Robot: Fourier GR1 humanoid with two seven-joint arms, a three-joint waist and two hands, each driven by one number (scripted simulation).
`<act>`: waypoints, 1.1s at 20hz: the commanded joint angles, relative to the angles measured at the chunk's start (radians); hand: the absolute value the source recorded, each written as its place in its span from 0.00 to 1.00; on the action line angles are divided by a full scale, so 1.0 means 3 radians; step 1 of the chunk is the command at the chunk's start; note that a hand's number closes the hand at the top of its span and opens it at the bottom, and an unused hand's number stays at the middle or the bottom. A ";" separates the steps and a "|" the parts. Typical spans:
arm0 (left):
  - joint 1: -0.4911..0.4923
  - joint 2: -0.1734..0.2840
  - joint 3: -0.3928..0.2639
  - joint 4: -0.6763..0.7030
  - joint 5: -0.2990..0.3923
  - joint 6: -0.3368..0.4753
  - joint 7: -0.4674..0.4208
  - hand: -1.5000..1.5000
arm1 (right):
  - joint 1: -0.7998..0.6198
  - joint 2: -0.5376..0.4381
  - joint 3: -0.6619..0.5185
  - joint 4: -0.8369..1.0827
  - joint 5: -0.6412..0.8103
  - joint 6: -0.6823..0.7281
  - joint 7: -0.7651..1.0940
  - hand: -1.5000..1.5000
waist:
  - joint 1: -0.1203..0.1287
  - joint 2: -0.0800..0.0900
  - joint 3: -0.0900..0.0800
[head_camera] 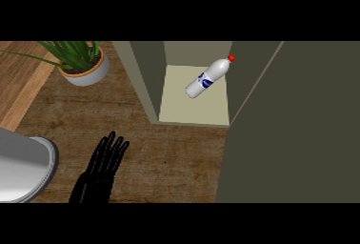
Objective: Pick up the bottled water, place it into the cabinet and close the cabinet
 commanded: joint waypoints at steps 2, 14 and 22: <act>0.0419 0.0399 0.0169 -0.0234 0.0093 -0.0297 -0.0235 0.00 | -0.0301 -0.0247 0.0185 -0.0535 0.0653 0.0067 0.0389 1.00 | 0.0047 0.0016 -0.0010; 0.0962 0.1155 0.0659 -0.0403 0.0369 -0.1027 -0.0548 0.00 | -0.1108 -0.0074 0.0861 -0.0527 0.0216 -0.0068 0.1353 1.00 | 0.0148 0.0096 -0.0013; 0.1049 0.1390 0.0746 -0.0370 0.0410 -0.1344 -0.0567 0.00 | -0.2125 0.0028 0.0866 -0.0180 0.0090 0.0124 0.1725 1.00 | 0.0357 0.0136 -0.0030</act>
